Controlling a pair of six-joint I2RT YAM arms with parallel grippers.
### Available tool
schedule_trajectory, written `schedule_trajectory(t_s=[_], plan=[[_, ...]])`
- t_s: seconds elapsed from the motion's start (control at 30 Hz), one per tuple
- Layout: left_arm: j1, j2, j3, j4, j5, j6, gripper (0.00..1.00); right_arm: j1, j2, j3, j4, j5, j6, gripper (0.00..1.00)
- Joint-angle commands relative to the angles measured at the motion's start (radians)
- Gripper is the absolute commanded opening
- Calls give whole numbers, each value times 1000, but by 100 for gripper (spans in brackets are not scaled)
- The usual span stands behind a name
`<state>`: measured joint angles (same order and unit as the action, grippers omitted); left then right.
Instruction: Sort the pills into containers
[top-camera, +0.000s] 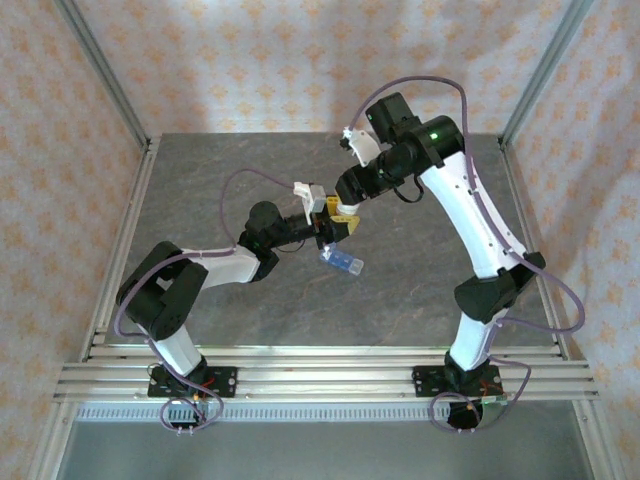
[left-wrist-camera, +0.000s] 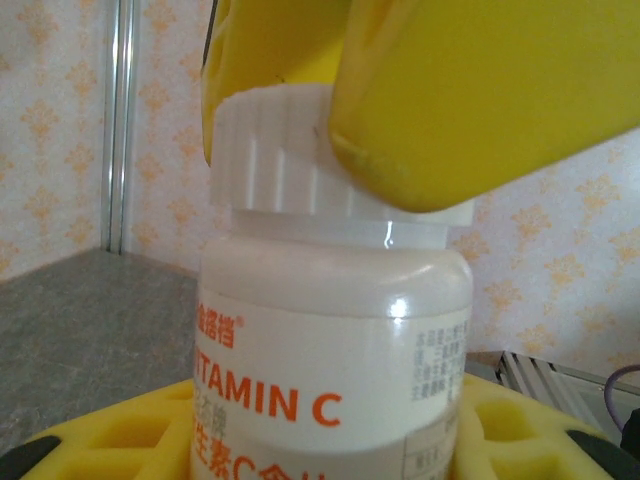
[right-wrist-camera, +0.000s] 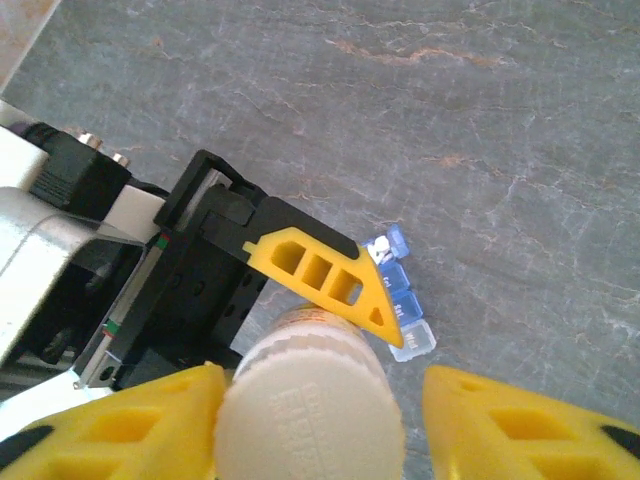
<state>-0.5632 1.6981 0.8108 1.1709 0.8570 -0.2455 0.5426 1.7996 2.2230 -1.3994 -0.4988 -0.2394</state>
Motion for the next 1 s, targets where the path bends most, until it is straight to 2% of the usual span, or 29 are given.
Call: schedule_trajectory(t_s=[0.0,0.2,0.4,0.53,0.8,0.97], plan=[[-5,-45,16,52,17,1,0,-4,5,-14,-17,6,-5,47],[-5,-41,17,58,13,2,0,-4,-15,-102,41,8,93,36],[-7,-34,18,58,-5,9,0,16,-88,-337,242,96,378,36],[-7,-33,16,58,-5,10,0,29,-134,-425,330,100,448,37],[-7,-26,18,58,-5,10,0,29,-131,-373,307,107,449,43],[-8,-29,18,53,-5,15,0,28,-113,-285,270,112,427,54]])
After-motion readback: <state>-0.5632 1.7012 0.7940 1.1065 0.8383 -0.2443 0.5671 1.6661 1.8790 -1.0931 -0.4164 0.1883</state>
